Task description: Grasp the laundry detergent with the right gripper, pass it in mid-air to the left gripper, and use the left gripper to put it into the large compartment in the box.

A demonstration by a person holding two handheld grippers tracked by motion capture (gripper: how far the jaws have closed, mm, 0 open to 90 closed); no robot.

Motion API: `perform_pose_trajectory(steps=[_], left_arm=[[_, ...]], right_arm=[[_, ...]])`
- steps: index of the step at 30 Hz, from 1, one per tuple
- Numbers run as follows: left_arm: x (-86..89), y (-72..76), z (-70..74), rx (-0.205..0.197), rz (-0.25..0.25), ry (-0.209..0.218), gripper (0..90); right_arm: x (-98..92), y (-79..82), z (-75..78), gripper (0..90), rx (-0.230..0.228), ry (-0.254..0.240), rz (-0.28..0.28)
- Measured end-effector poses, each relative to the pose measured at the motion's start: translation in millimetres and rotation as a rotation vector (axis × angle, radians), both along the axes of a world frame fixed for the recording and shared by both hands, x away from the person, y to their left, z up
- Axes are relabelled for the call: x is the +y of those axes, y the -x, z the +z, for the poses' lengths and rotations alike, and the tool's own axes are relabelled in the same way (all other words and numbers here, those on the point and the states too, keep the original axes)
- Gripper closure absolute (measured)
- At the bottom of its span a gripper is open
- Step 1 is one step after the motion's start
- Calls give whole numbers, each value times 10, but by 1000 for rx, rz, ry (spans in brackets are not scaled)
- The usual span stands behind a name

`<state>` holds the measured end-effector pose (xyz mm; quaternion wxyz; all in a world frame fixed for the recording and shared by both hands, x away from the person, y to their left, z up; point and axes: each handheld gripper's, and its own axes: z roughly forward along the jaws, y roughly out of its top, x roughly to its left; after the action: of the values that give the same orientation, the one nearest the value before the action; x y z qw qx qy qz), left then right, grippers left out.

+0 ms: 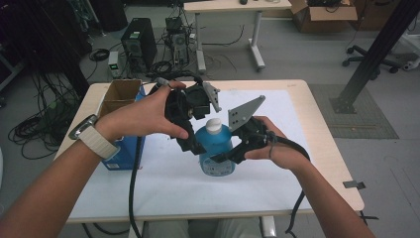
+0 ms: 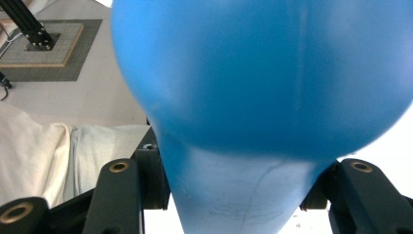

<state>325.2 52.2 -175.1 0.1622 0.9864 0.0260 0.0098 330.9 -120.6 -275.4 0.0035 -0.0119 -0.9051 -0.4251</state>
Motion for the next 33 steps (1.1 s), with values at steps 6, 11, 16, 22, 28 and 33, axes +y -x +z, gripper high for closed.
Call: perform_pose_trajectory(steps=[6,11,16,22,28,33], left_arm=[[-47,-20,-46,5,-3,-6,39],[-70,-39,-71,4,3,-7,40],[-96,-43,-97,6,-5,-8,46],[-136,-61,-155,0,-19,-23,55],[-149,-67,-180,6,-33,-19,102],[-150,-65,-180,6,-42,-15,141]], right_arm=[[44,-15,-5,441,4,6,5],[84,-22,-22,441,6,13,10],[105,-31,-26,441,5,16,15],[118,-34,-14,441,9,15,15],[119,-29,-9,441,10,20,15],[118,-29,-11,441,11,23,13]])
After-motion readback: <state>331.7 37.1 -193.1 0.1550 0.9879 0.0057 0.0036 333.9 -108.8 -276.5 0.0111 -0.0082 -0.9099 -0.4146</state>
